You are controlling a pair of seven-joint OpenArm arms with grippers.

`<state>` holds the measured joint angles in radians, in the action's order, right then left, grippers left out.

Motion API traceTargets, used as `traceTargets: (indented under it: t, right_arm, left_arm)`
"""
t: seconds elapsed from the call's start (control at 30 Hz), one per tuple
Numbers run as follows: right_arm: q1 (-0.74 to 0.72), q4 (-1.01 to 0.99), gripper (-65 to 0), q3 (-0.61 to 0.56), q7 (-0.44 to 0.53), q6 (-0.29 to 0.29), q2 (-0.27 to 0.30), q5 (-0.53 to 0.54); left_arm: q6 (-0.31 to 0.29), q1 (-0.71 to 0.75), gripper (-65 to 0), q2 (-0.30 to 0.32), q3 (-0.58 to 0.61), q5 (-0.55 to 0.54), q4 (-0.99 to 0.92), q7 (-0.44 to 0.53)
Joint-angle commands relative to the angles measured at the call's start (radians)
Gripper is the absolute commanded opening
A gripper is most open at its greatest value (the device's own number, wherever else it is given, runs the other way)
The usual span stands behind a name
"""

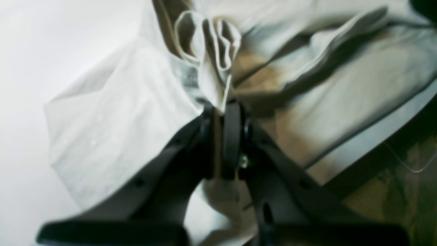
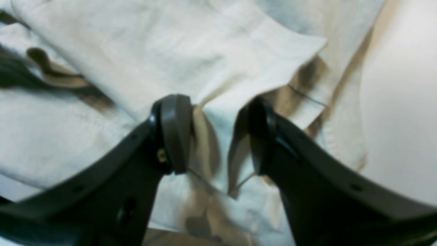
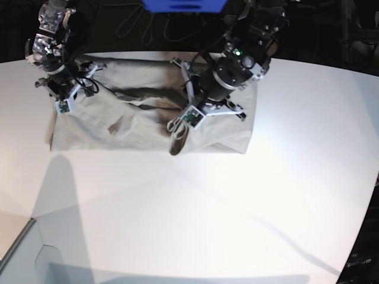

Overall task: Layout the t-shirt on the table in an organized manner, then fold the t-shirt properly
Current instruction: 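Lift the strip end with the left gripper and fold it toward the middle, then release the folded end and raise the left gripper away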

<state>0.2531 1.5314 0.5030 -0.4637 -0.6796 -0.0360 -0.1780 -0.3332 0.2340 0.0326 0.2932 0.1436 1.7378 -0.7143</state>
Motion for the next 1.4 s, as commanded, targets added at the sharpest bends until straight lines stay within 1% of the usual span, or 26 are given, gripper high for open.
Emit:
traceTargets:
  t: [0.0, 0.17, 0.33, 0.53, 0.57, 0.6, 0.63, 0.7, 0.77, 0.87, 0.93, 0.97, 1.03, 1.1, 1.17, 1.33, 1.37]
  right_arm:
    - [-0.002, 0.021, -37.3, 0.003, 0.015, -0.019, 0.006, 0.010]
    - [-0.002, 0.021, -37.3, 0.003, 0.015, -0.019, 0.006, 0.010]
    - [-0.001, 0.021, -37.3, 0.003, 0.015, -0.019, 0.006, 0.010]
    - [-0.001, 0.022, -37.3, 0.003, 0.015, -0.019, 0.006, 0.010]
    - [-0.001, 0.022, -37.3, 0.003, 0.015, -0.019, 0.006, 0.010]
    - [-0.001, 0.022, -37.3, 0.003, 0.015, -0.019, 0.006, 0.010]
    - [-0.001, 0.022, -37.3, 0.003, 0.015, -0.019, 0.006, 0.010]
    - [-0.001, 0.022, -37.3, 0.003, 0.015, -0.019, 0.006, 0.010]
    - [-0.001, 0.022, -37.3, 0.003, 0.015, -0.019, 0.006, 0.010]
    - [-0.001, 0.022, -37.3, 0.001, 0.015, -0.019, 0.006, 0.010]
    - [-0.001, 0.022, -37.3, 0.003, 0.015, -0.019, 0.006, 0.010]
    - [-0.001, 0.022, -37.3, 0.003, 0.015, -0.019, 0.006, 0.010]
    - [-0.004, 0.022, -37.3, 0.003, 0.015, -0.019, 0.006, 0.010]
    - [-0.007, 0.028, -37.3, 0.003, 0.015, -0.019, 0.006, 0.010]
    - [-0.004, 0.064, -37.3, 0.004, 0.015, -0.019, 0.006, 0.010]
    - [-0.001, 0.172, -37.3, 0.007, 0.013, -0.019, 0.003, 0.010]
    - [-0.001, 0.183, -37.3, 0.015, 0.013, -0.019, 0.003, 0.010]
  left_arm:
    - [0.004, -0.009, -65.0, -0.006, 0.013, -0.009, 0.024, 0.022]
    - [0.006, -0.051, -65.0, -0.004, 0.102, -0.008, -0.006, 0.022]
    - [0.006, -0.081, -65.0, -0.020, 0.111, -0.008, -0.060, 0.022]
    - [0.006, -0.086, -64.9, -0.020, 0.113, -0.008, -0.101, 0.014]
    - [0.006, -0.086, -64.6, -0.020, 0.113, -0.008, -0.103, 0.014]
    - [0.006, -0.086, -62.9, -0.020, 0.113, -0.008, -0.103, 0.014]
    - [0.006, -0.086, -60.6, -0.020, 0.111, -0.008, -0.100, 0.014]
    - [0.006, -0.086, -51.2, -0.020, 0.111, -0.011, -0.095, 0.017]
    - [0.006, -0.083, -40.3, -0.021, 0.111, -0.012, -0.091, 0.022]
    - [0.006, -0.083, -21.0, -0.035, 0.111, -0.012, -0.089, 0.022]
    - [0.006, -0.080, -14.6, -0.035, 0.111, -0.014, -0.046, 0.022]
    - [0.006, -0.075, -14.2, -0.035, 0.111, -0.014, -0.015, 0.022]
    - [0.006, -0.075, -16.0, -0.033, 0.108, -0.014, 0.043, 0.014]
    - [0.006, -0.075, -20.9, -0.032, 0.102, -0.014, 0.073, 0.012]
    - [0.006, -0.075, -28.0, -0.024, 0.100, -0.014, 0.069, 0.011]
    - [0.006, -0.074, -48.6, -0.024, 0.108, -0.008, -0.020, 0.011]
    - [0.006, -0.071, -51.5, -0.024, 0.103, -0.008, -0.028, 0.011]
